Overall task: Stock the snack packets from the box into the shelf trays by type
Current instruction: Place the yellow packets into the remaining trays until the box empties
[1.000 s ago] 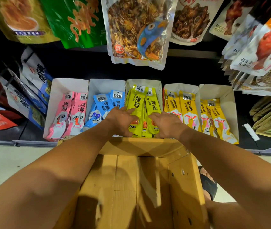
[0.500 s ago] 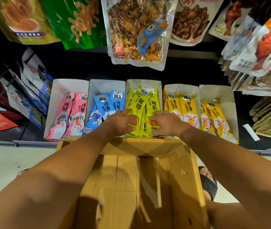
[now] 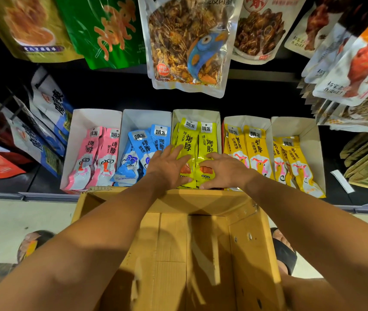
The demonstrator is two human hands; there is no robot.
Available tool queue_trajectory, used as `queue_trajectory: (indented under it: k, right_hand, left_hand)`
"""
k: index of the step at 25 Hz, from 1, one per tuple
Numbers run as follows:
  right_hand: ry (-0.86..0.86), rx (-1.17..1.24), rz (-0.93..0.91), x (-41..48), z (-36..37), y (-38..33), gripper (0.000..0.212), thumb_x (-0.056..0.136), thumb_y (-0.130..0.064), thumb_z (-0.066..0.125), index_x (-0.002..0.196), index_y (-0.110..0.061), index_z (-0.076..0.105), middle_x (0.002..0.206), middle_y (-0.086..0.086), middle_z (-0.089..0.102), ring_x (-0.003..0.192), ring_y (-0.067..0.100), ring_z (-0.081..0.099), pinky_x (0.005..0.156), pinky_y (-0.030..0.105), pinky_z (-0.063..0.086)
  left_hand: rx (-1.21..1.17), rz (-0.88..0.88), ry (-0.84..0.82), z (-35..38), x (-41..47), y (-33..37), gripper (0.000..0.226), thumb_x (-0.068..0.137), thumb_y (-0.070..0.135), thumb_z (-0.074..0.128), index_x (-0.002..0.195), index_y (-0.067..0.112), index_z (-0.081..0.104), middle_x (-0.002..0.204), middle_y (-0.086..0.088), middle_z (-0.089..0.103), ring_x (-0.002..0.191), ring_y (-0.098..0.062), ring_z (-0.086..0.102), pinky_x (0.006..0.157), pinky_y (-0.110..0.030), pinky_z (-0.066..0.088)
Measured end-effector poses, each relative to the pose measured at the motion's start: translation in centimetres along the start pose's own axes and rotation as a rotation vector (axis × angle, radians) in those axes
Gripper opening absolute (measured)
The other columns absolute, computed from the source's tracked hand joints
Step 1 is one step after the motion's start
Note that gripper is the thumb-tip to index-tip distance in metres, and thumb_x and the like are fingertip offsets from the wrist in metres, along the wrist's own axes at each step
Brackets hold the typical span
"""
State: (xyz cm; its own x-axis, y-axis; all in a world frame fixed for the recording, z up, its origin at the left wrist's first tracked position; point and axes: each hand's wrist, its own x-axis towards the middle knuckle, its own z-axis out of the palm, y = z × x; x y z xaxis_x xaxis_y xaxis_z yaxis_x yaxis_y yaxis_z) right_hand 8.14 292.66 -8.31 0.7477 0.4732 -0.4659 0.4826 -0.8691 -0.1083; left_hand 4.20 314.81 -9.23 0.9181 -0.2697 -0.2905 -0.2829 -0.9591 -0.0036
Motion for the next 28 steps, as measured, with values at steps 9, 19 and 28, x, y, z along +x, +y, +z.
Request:
queue_trajectory:
  k: [9,19,28]
  right_hand:
    - [-0.039,0.065,0.020,0.4,-0.2,0.8,0.099,0.078,-0.066,0.070,0.157,-0.031,0.022,0.166,0.000,0.014,0.147,0.029,0.031,0.113,0.047,0.037]
    - [-0.053,-0.095,0.011,-0.2,0.0,0.6,0.092,0.078,-0.077,0.059,0.155,-0.038,0.027,0.166,-0.003,0.016,0.148,0.033,0.024,0.117,0.051,0.027]
    - [-0.072,-0.096,0.058,0.4,-0.2,0.3,0.093,0.076,-0.080,0.058,0.154,-0.042,0.026,0.166,-0.006,0.015,0.152,0.037,0.012,0.122,0.053,0.014]
  left_hand:
    - [-0.227,-0.033,-0.097,0.4,-0.4,0.1,0.077,0.098,0.070,0.041,0.162,0.038,0.014,0.173,0.000,-0.001,0.157,-0.034,0.009,0.120,-0.056,0.029]
    - [-0.305,-0.053,-0.121,0.3,-0.5,0.1,0.080,0.097,0.061,0.054,0.162,0.031,0.019,0.172,-0.006,0.001,0.157,-0.033,0.012,0.123,-0.053,0.028]
    - [-0.433,-0.059,-0.089,1.9,0.6,-0.1,0.082,0.095,0.052,0.064,0.162,0.029,0.022,0.172,-0.008,-0.002,0.158,-0.036,0.004,0.124,-0.056,0.024]
